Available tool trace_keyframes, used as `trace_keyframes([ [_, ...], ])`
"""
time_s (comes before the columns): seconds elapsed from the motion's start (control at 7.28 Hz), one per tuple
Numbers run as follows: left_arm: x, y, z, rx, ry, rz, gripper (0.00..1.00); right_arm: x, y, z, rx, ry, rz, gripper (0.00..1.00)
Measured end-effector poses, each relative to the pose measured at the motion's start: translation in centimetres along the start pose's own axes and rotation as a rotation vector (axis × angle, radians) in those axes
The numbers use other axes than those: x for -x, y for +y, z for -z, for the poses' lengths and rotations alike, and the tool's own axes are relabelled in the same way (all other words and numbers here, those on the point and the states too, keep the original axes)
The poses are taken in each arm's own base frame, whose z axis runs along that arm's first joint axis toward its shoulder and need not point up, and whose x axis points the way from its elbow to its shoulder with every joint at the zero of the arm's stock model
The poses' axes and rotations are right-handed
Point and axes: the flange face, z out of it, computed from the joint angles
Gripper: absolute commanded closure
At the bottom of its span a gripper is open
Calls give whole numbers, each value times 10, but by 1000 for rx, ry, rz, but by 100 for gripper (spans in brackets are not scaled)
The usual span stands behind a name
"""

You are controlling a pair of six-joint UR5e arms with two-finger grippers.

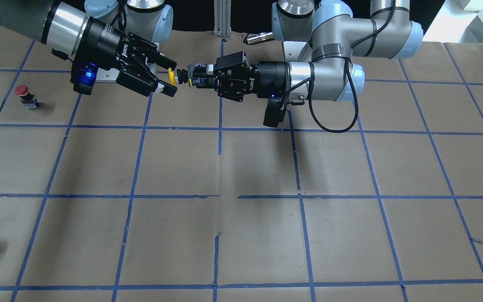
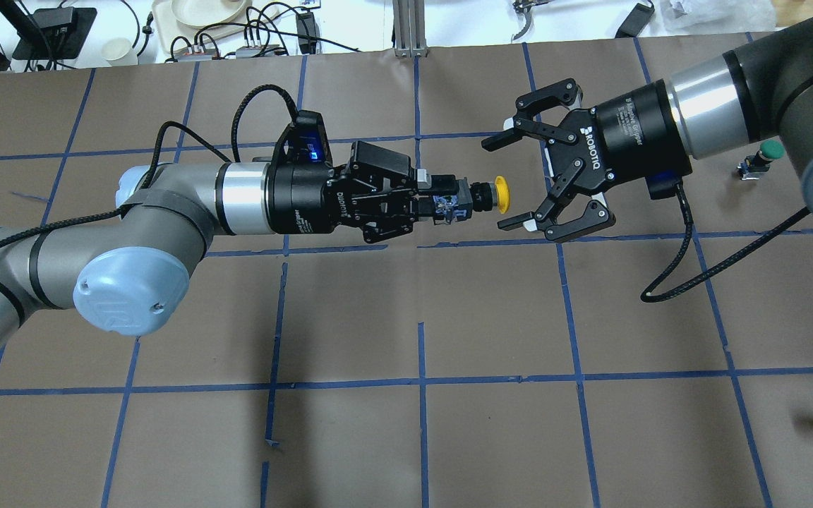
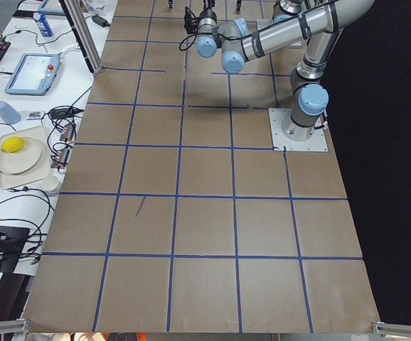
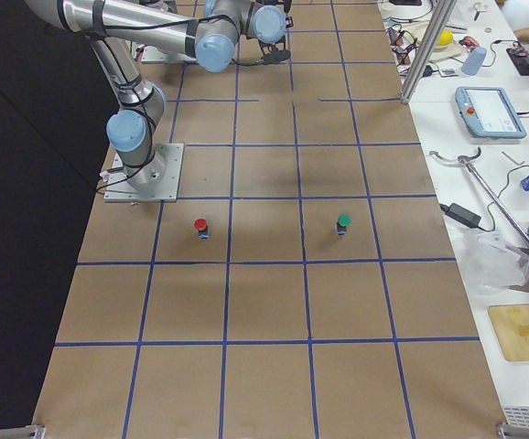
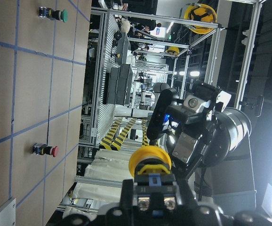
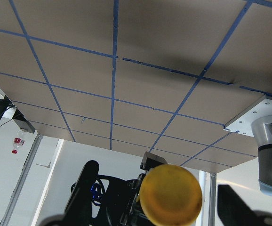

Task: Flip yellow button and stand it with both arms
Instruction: 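Open the left gripper and pull it back while the right gripper holds the button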

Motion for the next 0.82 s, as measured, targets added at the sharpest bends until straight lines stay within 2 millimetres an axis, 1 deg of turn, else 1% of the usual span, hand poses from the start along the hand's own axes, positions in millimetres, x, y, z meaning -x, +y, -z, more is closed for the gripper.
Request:
trace_keyframes([
  [0.27, -1, 1, 0, 0, -1, -6, 90, -1, 1, 0, -1, 1, 0, 66],
  [0.55, -2, 2, 0, 0, -1, -7, 88, 0, 1, 0, 1, -1, 0, 88],
  [0.69, -3, 2, 0, 0, -1, -9, 85, 0, 1, 0, 2, -2, 1, 90],
  [0.82, -3, 3, 0, 1, -1, -10, 24, 0, 2, 1, 3, -4, 2, 91],
])
